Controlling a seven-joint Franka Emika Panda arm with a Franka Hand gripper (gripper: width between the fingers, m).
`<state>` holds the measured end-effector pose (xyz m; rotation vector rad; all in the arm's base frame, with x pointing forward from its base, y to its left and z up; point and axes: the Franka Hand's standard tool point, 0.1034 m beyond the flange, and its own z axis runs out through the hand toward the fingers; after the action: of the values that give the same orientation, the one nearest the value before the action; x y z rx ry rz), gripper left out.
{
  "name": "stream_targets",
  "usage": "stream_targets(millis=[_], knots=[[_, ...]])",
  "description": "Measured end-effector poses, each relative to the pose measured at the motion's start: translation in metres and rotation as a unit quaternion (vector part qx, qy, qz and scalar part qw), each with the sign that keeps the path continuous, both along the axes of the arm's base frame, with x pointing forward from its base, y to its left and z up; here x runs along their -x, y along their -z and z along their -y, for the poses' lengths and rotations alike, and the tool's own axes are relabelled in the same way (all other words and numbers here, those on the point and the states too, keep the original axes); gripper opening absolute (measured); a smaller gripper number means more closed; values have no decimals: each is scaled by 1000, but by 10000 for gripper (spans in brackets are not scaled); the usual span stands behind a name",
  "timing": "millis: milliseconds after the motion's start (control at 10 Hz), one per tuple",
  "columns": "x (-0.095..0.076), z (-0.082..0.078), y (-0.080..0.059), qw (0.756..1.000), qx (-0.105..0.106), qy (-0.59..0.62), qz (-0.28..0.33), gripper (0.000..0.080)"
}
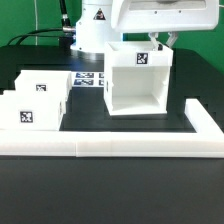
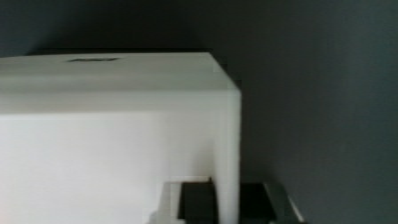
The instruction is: Assemble drawer
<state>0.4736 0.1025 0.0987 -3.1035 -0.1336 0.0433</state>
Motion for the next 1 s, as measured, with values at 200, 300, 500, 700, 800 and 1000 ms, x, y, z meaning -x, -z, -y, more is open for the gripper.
stream_targets(millis=[200,300,500,700,800,1000], knots=[[-36,1,0,1000,-4,9,17,38],[-50,2,-1,1000,-6,13,24,38],[-81,6,-1,999,-9,21,45,38],[-90,7,-1,998,-10,24,54,38],[-90,6,-1,998,-10,24,54,38],[-90,6,-1,997,-12,52,53,38]])
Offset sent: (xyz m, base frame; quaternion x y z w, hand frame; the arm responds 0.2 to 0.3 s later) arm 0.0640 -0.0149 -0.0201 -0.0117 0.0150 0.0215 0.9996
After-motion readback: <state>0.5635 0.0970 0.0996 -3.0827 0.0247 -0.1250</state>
